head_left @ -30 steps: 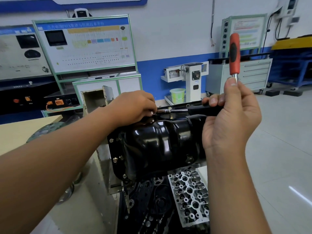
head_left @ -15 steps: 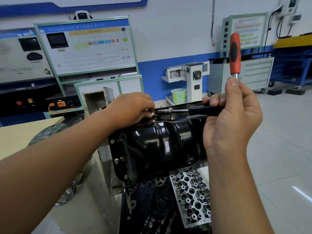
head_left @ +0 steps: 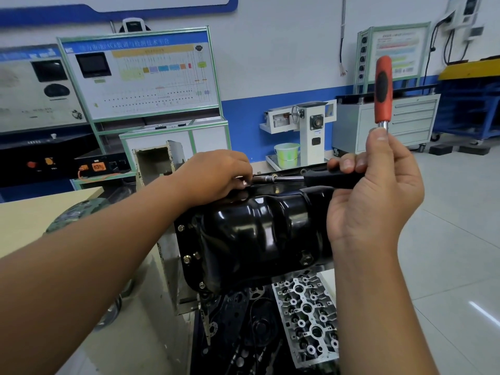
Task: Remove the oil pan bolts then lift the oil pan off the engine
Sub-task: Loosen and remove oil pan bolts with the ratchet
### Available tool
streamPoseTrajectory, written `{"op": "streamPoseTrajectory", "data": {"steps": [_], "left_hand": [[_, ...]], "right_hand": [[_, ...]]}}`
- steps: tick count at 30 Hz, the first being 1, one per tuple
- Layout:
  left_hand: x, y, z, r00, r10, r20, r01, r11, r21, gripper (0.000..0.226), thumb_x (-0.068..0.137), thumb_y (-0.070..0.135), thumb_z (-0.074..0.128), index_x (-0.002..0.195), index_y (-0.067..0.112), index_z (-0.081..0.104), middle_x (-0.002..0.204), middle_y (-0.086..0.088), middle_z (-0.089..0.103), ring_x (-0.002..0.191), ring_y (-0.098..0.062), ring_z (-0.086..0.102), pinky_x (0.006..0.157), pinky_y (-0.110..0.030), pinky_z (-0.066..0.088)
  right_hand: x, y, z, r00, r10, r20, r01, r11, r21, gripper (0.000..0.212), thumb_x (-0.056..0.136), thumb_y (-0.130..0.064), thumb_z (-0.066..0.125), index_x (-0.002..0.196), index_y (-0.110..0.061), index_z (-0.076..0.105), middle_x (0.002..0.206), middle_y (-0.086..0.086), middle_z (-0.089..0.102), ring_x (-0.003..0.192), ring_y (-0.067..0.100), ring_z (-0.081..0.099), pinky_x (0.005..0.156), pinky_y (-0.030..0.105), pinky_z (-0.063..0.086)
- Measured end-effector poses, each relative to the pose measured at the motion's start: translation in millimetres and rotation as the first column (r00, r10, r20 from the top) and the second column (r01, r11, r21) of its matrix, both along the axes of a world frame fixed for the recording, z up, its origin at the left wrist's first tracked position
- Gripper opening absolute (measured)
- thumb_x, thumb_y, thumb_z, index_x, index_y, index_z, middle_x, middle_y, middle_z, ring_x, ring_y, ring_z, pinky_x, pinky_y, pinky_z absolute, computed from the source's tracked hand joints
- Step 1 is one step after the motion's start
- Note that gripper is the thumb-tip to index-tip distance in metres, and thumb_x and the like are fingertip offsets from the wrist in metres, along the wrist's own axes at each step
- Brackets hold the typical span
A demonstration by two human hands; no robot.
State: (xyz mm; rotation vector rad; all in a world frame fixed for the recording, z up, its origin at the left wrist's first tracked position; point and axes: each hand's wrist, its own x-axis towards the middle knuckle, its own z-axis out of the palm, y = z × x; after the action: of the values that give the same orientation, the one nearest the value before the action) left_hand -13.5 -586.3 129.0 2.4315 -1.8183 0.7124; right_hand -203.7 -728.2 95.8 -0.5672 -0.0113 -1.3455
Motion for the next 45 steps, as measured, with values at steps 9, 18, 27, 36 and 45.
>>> {"op": "streamPoseTrajectory", "data": {"steps": [9, 18, 27, 36, 45], "left_hand": [[5, 1, 1, 0.997, -0.044, -0.062, 0.045, 0.999, 0.009, 0.019, 0.099, 0.014, 0.066, 0.106, 0.027, 0.078, 0.123, 0.012, 0.068, 0.115, -0.017, 0.062, 0.087, -0.047, 0.055], [1, 0, 1, 0.998, 0.029, -0.054, -0.028, 0.999, 0.021, 0.010, 0.099, 0.026, 0.064, 0.108, 0.025, 0.069, 0.108, 0.011, 0.065, 0.108, -0.016, 0.058, 0.086, -0.043, 0.051], [1, -1, 2, 0.992, 0.001, -0.125, 0.004, 0.999, 0.037, 0.008, 0.096, 0.018, 0.069, 0.102, 0.022, 0.072, 0.120, 0.009, 0.066, 0.115, -0.016, 0.058, 0.092, -0.048, 0.051], [-13, 23, 31, 0.970, -0.034, -0.241, -0.040, 0.955, -0.295, 0.013, 0.096, 0.003, 0.066, 0.105, 0.010, 0.072, 0.091, 0.000, 0.073, 0.087, -0.017, 0.069, 0.084, -0.028, 0.053], [-15, 16, 19, 0.960, 0.134, -0.247, -0.122, 0.991, 0.061, 0.017, 0.093, 0.014, 0.075, 0.106, 0.022, 0.080, 0.087, 0.015, 0.057, 0.088, -0.012, 0.057, 0.088, -0.030, 0.046]], "right_hand": [[-1, -1, 1, 1.000, 0.021, 0.008, -0.021, 1.000, 0.010, 0.007, 0.098, -0.010, 0.069, 0.092, -0.010, 0.067, 0.059, -0.001, 0.045, 0.055, 0.016, 0.046, 0.069, 0.040, 0.054], [-3, -1, 1, 0.999, 0.035, 0.014, -0.036, 0.999, 0.018, 0.010, 0.098, -0.011, 0.069, 0.089, -0.011, 0.066, 0.060, 0.000, 0.044, 0.055, 0.016, 0.046, 0.069, 0.040, 0.053], [-3, -2, 0, 0.999, 0.031, 0.013, -0.031, 0.999, 0.011, 0.009, 0.098, -0.011, 0.069, 0.090, -0.011, 0.066, 0.061, 0.000, 0.043, 0.055, 0.016, 0.046, 0.070, 0.041, 0.054], [-2, -9, -2, 0.991, 0.099, 0.087, -0.103, 0.994, 0.048, 0.009, 0.099, -0.011, 0.068, 0.093, -0.011, 0.061, 0.062, 0.000, 0.041, 0.056, 0.017, 0.045, 0.068, 0.042, 0.053], [-1, -7, -1, 0.994, 0.090, 0.054, -0.092, 0.996, 0.023, 0.011, 0.099, -0.013, 0.068, 0.091, -0.012, 0.061, 0.063, 0.001, 0.041, 0.056, 0.017, 0.046, 0.067, 0.040, 0.053]]}}
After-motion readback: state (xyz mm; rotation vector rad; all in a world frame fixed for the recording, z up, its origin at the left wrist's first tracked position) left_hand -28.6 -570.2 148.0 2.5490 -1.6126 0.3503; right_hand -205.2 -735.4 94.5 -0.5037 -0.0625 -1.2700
